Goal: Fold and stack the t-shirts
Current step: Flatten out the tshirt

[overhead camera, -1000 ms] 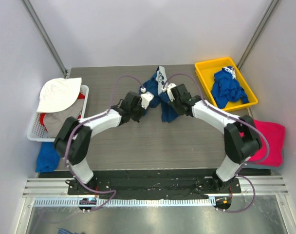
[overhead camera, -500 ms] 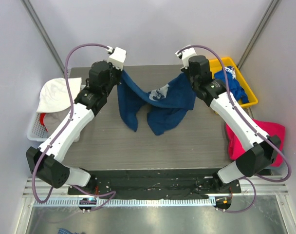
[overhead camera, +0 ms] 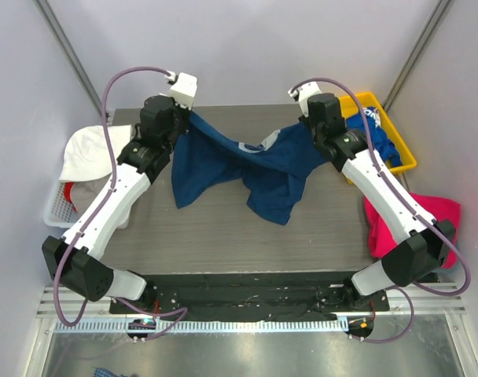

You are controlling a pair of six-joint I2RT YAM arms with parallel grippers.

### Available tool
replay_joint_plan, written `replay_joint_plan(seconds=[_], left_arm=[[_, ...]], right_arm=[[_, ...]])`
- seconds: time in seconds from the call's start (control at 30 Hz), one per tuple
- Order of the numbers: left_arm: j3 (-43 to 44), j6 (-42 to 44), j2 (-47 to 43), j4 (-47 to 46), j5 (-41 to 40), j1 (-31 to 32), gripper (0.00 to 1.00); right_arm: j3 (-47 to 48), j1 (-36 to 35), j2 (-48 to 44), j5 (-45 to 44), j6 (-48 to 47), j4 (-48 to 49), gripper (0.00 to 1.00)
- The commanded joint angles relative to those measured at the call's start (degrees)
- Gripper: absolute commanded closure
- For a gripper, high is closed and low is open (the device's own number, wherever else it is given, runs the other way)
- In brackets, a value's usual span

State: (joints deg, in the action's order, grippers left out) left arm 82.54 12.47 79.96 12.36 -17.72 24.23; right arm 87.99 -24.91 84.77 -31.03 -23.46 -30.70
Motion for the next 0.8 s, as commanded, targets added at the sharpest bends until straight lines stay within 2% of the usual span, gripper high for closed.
replay_joint_plan(seconds=[0.0, 0.17, 0.33, 0.57, 0.77], left_arm=[[-4.4, 3.0, -0.7, -3.8, -1.7, -0.2, 1.0], [-8.7, 4.3, 0.3, -6.5, -2.4, -1.1, 1.0], [-10.6, 4.3, 3.4, -8.4, -2.1, -1.4, 1.0], [-11.1, 4.5, 6.9, -10.0, -2.1, -1.4, 1.0], [-11.8, 4.3, 7.9, -10.7, -1.7, -1.3, 1.0]], right_arm=[[-4.4, 0.1, -1.1, 4.3, 3.1, -4.0, 0.99], [-8.1, 0.2, 5.4, 6.8, 3.7, -3.8, 0.99], [-7.9, 0.2, 16.1, 8.6, 3.1, 0.9, 0.99], [2.5, 1.5, 27.8, 8.3, 1.2, 2.7, 0.99], [8.1, 2.9, 29.9, 6.1, -0.4, 2.8, 0.99]])
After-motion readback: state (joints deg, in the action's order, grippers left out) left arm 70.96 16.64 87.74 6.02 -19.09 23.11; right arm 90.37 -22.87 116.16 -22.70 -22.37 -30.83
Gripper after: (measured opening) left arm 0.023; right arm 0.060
